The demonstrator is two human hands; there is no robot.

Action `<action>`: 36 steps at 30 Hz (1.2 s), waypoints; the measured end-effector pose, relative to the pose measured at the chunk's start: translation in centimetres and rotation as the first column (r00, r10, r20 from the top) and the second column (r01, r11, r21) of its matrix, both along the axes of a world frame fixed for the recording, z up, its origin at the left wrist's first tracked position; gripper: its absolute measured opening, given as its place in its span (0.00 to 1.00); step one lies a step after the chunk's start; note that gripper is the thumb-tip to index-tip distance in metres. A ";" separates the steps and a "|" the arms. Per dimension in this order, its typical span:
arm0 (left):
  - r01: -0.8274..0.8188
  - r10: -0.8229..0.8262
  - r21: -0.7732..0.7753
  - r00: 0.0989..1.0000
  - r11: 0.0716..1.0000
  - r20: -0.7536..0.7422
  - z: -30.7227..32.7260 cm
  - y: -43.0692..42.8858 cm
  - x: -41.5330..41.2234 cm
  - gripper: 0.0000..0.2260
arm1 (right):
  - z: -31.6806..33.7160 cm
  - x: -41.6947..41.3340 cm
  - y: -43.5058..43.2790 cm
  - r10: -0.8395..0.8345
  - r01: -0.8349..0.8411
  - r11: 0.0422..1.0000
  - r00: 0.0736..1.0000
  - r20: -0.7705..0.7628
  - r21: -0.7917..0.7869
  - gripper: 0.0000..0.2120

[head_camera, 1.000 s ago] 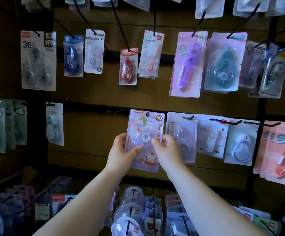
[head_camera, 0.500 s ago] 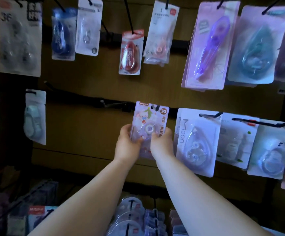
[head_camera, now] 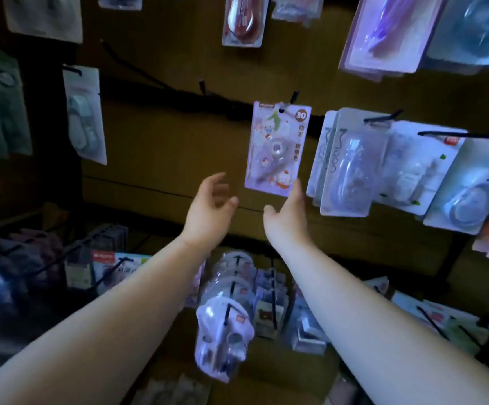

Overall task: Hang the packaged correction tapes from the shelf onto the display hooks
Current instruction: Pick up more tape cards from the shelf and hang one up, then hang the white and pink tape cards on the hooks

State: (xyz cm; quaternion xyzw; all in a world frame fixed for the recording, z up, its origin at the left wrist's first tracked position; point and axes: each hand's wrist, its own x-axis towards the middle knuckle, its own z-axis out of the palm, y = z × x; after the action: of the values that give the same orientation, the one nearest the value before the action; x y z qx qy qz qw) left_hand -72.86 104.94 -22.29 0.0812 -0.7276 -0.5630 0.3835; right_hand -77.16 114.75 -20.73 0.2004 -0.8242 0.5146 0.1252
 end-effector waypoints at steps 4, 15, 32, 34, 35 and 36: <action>0.125 -0.106 0.221 0.990 0.967 -0.097 -4.1 2.0 10.0 0.13 | -4.0 5.8 3.2 0.113 -0.109 0.989 0.993 -0.035 0.096 0.26; 0.097 -0.355 0.486 0.806 0.868 0.473 -21.0 7.0 16.5 0.11 | -18.6 14.9 11.5 0.119 -0.154 0.982 0.950 0.288 0.105 0.17; 0.294 -0.198 0.085 0.380 0.952 0.904 -43.0 9.9 5.0 0.17 | -43.4 0.6 14.4 -0.325 0.186 0.944 0.394 0.860 0.272 0.19; 0.441 -0.044 -0.119 0.340 0.890 0.939 -44.2 10.2 3.9 0.21 | -45.1 -0.1 14.2 -0.321 0.175 0.945 0.360 0.876 0.275 0.24; 0.491 0.036 -0.204 0.329 0.847 0.944 -44.5 10.1 3.4 0.23 | -45.8 -0.5 14.0 -0.308 0.177 0.949 0.342 0.888 0.262 0.27; 0.521 0.098 -0.260 0.316 0.813 0.943 -44.6 9.9 3.0 0.24 | -46.3 -0.8 13.7 -0.289 0.178 0.954 0.320 0.902 0.242 0.30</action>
State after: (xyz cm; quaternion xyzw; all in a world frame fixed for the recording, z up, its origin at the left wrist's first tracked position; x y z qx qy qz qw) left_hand -69.85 114.85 -66.91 0.1767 -0.9386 -0.2387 -0.1759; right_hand -77.93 128.46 -67.01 -0.2409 -0.7931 0.4722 -0.3001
